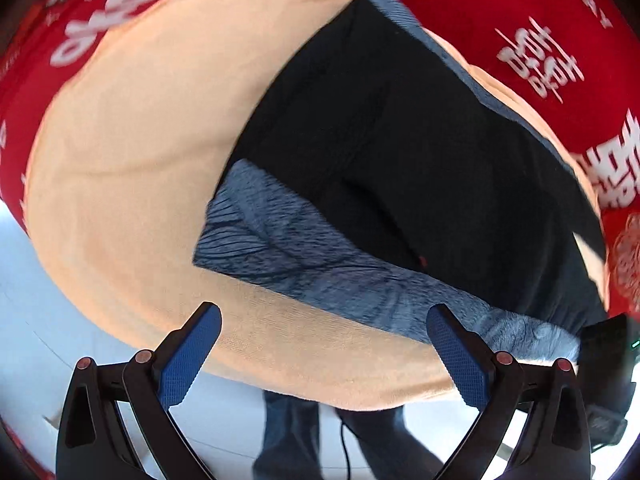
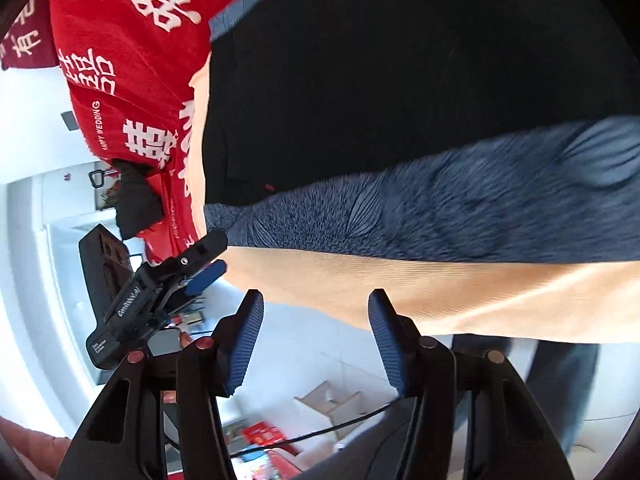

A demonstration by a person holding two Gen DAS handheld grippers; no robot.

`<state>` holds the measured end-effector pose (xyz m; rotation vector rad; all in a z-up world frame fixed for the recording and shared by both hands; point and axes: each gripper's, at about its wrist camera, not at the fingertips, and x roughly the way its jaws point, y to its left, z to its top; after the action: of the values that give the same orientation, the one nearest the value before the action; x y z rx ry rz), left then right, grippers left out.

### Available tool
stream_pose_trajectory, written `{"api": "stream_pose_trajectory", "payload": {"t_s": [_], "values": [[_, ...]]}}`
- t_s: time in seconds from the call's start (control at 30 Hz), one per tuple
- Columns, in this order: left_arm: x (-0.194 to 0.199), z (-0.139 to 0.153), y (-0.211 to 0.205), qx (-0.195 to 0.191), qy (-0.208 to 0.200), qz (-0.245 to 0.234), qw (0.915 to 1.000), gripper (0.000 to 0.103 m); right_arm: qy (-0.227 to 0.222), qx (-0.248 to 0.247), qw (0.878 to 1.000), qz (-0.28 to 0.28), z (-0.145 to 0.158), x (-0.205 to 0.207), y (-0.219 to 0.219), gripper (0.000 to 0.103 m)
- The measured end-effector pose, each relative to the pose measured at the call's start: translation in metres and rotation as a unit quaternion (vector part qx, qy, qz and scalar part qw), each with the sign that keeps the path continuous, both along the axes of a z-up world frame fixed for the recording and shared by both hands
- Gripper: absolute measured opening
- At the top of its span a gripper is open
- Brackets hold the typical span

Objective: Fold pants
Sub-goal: 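Grasp the patterned trim edge with the left gripper while the right gripper grasps it too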

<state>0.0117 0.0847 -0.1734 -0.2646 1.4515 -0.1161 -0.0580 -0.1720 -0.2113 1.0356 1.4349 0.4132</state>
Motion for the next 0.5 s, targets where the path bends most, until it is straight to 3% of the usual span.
{"api": "stream_pose_trajectory", "payload": {"t_s": [0.23,0.33,0.47,0.5], "values": [[0.010,-0.019,-0.001,-0.052,0.018,0.021,0.9983,0.103,0.036,0.065,0.992,-0.098,-0.037,-0.002,0.006,0.060],[0.012,-0.024,-0.011,-0.063,0.025,0.024,0.9974,0.103,0.006,0.088,0.989,-0.118,-0.021,0.007,0.000,0.060],[0.018,-0.021,-0.021,-0.078,0.014,0.040,0.9961,0.095,-0.056,0.092,0.990,-0.091,0.013,0.024,-0.009,0.060],[0.020,-0.019,-0.024,-0.079,0.010,0.041,0.9960,0.088,-0.064,0.085,0.991,-0.085,0.018,0.023,-0.011,0.060]]}}
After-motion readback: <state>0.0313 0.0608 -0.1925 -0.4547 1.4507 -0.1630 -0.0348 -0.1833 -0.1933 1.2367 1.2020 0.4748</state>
